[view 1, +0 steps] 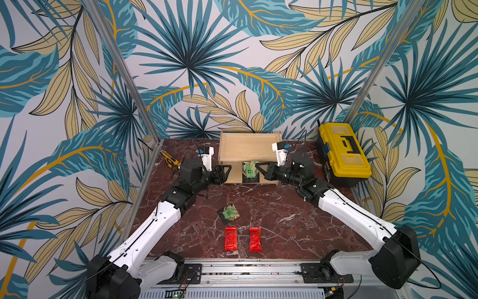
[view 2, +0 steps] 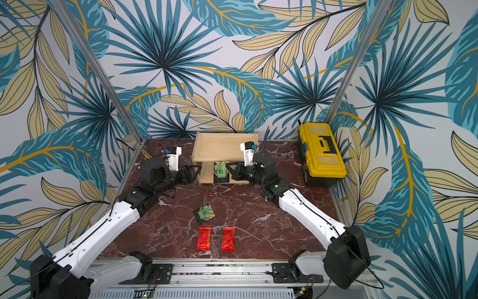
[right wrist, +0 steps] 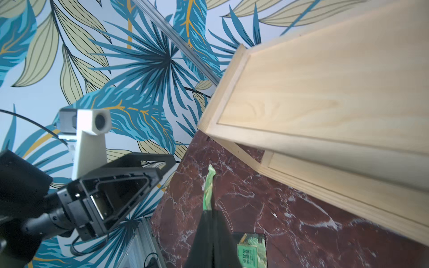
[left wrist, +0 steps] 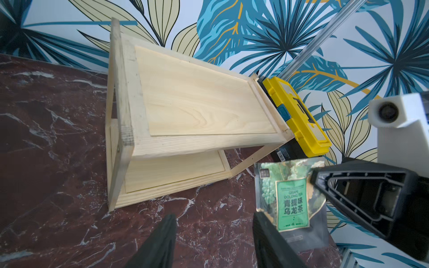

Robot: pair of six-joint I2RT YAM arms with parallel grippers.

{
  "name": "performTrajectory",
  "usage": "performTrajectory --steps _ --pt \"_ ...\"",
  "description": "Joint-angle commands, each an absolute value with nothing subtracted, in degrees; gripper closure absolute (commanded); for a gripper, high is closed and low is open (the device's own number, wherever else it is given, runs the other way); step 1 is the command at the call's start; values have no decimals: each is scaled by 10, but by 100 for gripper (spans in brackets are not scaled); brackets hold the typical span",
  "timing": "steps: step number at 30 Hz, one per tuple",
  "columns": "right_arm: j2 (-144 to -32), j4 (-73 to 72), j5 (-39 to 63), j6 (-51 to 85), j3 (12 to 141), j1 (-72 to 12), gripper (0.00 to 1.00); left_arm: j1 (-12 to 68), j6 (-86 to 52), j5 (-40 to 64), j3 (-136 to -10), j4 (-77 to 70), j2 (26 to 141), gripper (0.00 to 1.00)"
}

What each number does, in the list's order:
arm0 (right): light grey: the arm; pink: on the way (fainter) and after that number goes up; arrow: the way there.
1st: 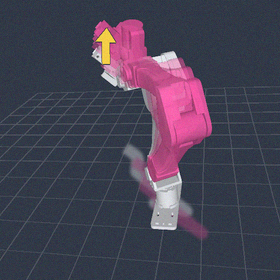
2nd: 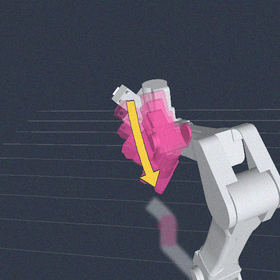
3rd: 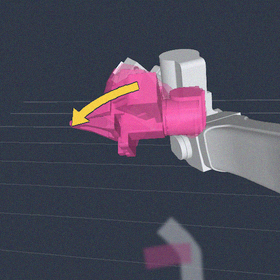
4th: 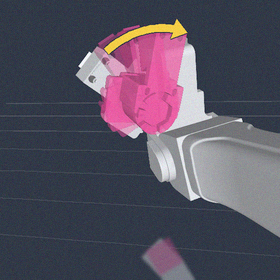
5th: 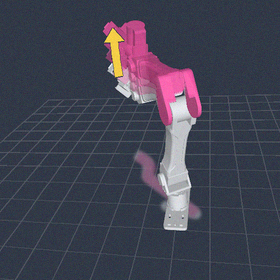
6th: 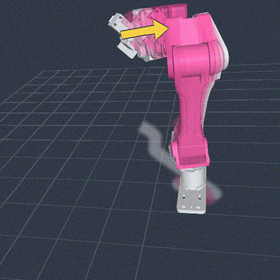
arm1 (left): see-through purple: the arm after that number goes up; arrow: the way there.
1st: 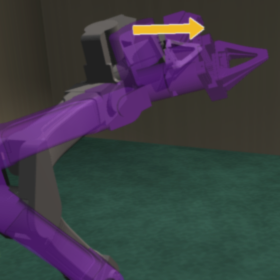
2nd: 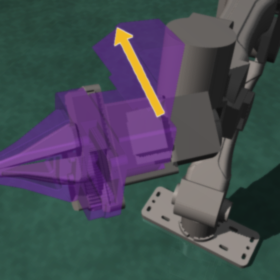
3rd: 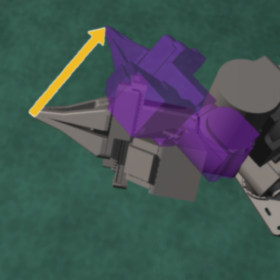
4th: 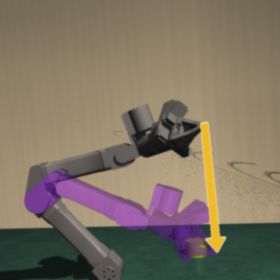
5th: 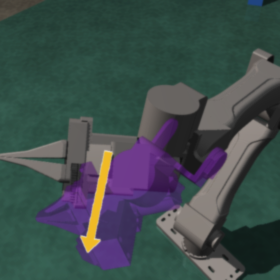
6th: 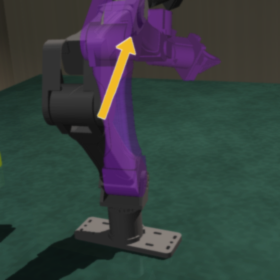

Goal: Place the tea bags on the shelf by color
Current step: Place the tea bag on the shelf.

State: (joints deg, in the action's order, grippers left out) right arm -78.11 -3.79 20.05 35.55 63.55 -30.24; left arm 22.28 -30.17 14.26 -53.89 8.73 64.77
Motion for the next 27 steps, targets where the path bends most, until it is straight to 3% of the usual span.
performTrajectory --steps 1,14,27 --pt "-843 16 204 357 720 -294 100 202 -292 159 -579 87 665 43" --pt "-1136 117 184 320 1088 -275 100 150 -261 106 -621 110 710 43" --pt "-1223 189 209 307 1158 -254 97 148 -258 108 -618 99 737 42"
